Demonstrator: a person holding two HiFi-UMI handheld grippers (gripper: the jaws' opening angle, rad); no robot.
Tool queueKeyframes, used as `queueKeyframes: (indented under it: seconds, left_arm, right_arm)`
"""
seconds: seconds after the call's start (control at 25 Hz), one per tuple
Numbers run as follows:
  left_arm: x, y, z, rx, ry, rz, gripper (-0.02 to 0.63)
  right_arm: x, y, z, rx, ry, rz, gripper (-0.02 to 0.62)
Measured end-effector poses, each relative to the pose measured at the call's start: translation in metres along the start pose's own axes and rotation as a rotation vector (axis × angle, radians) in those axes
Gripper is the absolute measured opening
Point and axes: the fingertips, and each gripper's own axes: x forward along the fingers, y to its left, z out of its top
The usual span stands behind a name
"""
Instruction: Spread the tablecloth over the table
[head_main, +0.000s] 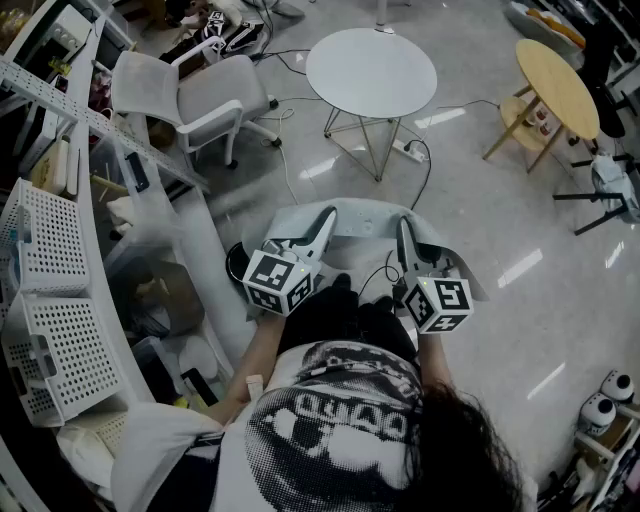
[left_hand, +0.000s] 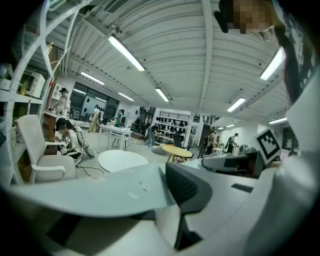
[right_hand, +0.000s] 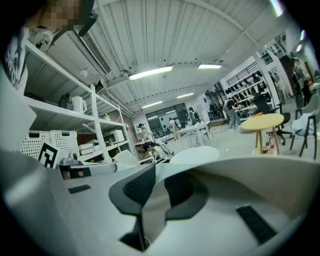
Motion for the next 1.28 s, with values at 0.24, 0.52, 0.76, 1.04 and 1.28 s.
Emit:
queueKeyframes:
  seconds: [0.24,0.52,0.76,1.04,1.28]
  left_arm:
    - [-0.003,0.005,-0.002,0.002,0.006,0.011,0.061]
    - [-0.010,0.020,0.003,0.016,-0.004,0.042,0.061]
    - [-0.012,0.037,0.011,0.021,-0.020,0.050,0.061]
    - [-0.011,0.057,0.020,0.028,-0.046,0.030,0.061]
    - [-0.011,0.063,0.030,0.040,-0.072,0.014,0.061]
  right_arm:
    - [0.005,0.004,-0.004,0.003,0.011,0.014,0.055]
    - [0.019,0.014,-0.003,0.034,0.004,0.060,0.057]
    - [0.036,0.024,0.001,0.047,0.000,0.078,0.057]
    - [0.055,0.032,0.005,0.049,-0.017,0.071,0.057]
    - [0.061,0.037,0.014,0.047,-0.027,0.064,0.055]
